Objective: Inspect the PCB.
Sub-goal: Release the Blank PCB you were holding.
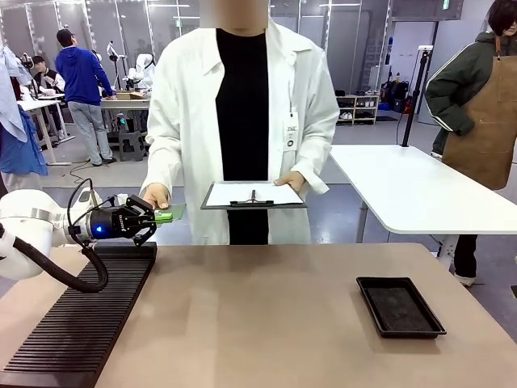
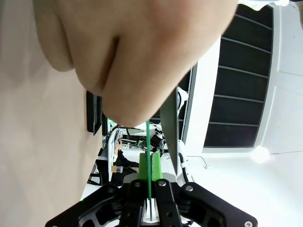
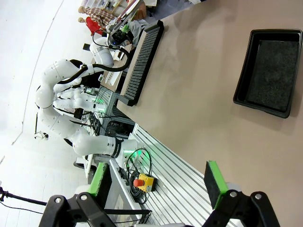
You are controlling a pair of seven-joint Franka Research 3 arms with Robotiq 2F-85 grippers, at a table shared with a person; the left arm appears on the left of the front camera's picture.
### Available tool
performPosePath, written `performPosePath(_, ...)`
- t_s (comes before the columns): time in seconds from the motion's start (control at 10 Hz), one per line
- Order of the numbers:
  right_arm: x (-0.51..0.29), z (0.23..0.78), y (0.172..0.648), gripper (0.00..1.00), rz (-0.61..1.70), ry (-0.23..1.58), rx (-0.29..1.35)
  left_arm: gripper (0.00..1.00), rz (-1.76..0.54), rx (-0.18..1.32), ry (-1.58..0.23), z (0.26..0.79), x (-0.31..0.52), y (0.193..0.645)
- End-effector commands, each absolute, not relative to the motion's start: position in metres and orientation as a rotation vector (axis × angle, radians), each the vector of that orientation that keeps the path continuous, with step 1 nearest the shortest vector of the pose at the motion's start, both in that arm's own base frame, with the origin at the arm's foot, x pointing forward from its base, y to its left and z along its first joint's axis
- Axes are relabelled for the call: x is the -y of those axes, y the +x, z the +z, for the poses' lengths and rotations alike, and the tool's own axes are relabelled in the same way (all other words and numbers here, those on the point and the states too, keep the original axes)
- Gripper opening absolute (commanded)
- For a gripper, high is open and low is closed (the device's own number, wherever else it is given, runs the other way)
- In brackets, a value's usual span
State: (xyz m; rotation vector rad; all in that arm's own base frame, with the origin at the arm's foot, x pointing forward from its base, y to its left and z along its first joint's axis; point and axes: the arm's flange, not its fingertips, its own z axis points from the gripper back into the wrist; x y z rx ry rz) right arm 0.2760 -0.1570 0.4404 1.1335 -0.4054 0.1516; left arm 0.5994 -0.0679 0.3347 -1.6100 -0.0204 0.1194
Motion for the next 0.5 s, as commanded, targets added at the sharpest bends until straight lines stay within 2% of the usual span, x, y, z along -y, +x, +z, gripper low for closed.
performPosePath(0.0, 0.1579, 0.4410, 0.2757, 1.00, 0.161, 1.142, 0.414, 0.03, 0.119, 0.016, -1.611, 0.3351, 0.0692, 0.5994)
performPosePath(0.4, 0.1579, 0.4410, 0.2757, 1.00, 0.161, 1.142, 0.414, 0.03, 0.119, 0.016, -1.611, 0.3351, 0.0692, 0.5994)
